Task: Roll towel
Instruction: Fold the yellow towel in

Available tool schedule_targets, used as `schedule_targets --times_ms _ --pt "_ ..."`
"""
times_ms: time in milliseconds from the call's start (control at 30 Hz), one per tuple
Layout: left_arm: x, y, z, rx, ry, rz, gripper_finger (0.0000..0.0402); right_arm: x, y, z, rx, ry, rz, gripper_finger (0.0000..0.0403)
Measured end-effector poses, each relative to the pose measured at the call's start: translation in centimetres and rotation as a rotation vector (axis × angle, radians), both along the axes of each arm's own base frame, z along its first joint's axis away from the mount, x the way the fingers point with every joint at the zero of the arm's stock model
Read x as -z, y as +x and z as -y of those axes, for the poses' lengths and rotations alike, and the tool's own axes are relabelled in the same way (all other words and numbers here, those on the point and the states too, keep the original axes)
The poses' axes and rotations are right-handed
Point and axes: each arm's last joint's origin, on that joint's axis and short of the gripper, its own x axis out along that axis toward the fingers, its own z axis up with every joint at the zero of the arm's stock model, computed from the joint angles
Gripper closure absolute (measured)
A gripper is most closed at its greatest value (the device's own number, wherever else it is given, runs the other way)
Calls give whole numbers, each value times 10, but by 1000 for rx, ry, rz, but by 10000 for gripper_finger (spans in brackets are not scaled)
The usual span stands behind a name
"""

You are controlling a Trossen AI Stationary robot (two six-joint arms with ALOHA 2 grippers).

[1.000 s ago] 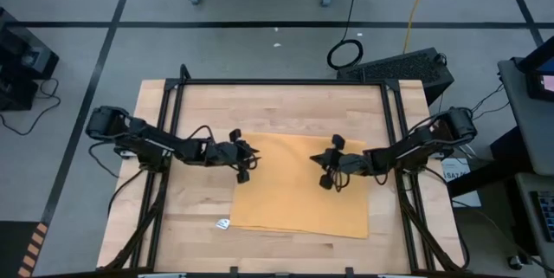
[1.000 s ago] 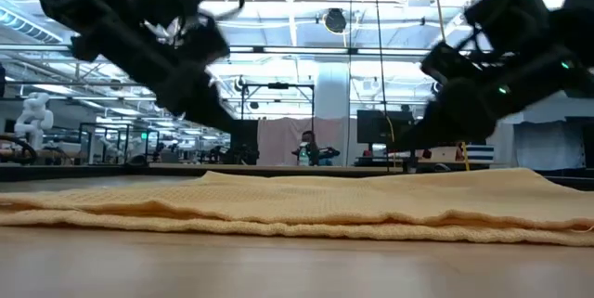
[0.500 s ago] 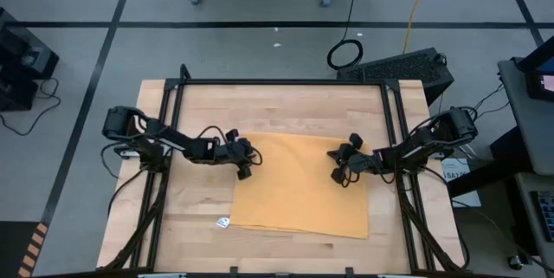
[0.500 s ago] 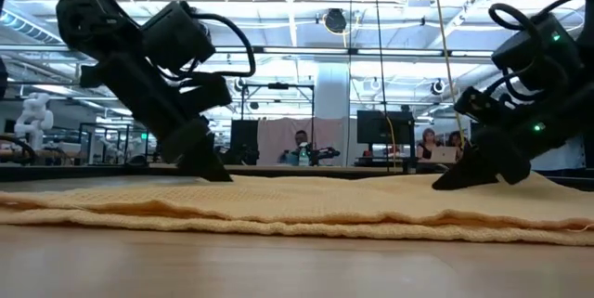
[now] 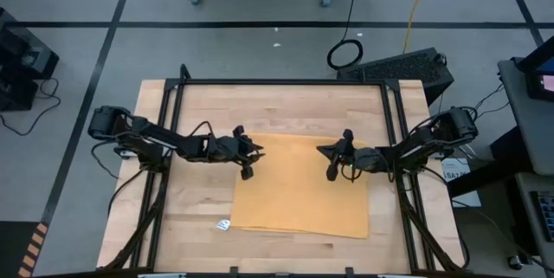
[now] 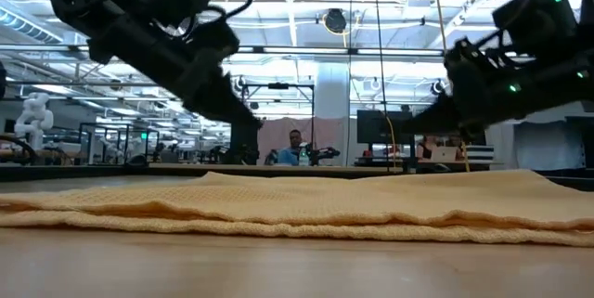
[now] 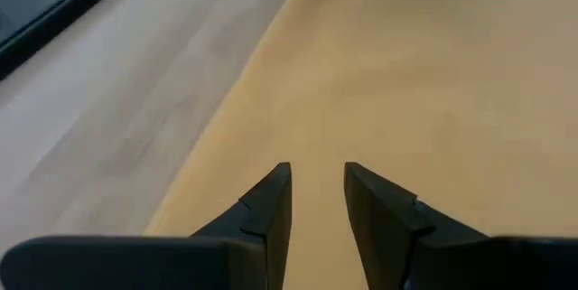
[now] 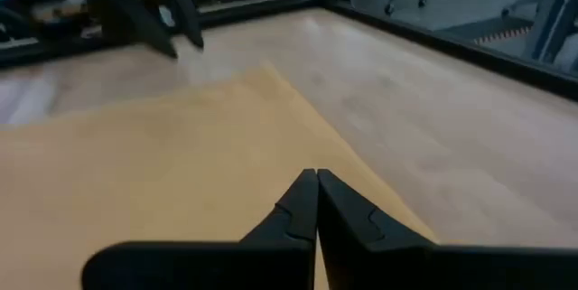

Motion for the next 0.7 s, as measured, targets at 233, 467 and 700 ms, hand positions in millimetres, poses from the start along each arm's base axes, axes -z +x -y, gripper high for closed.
schedule_targets --times_ms 233,467,700 --pt "20 3 0 14 -17 -70 290 -6 27 -1 -9 -70 -146 403" --pt "45 -12 -6 -77 -31 -253 290 0 27 3 21 -48 -244 403" --pt "53 -23 -11 -148 -9 -320 290 14 11 5 56 27 -282 403"
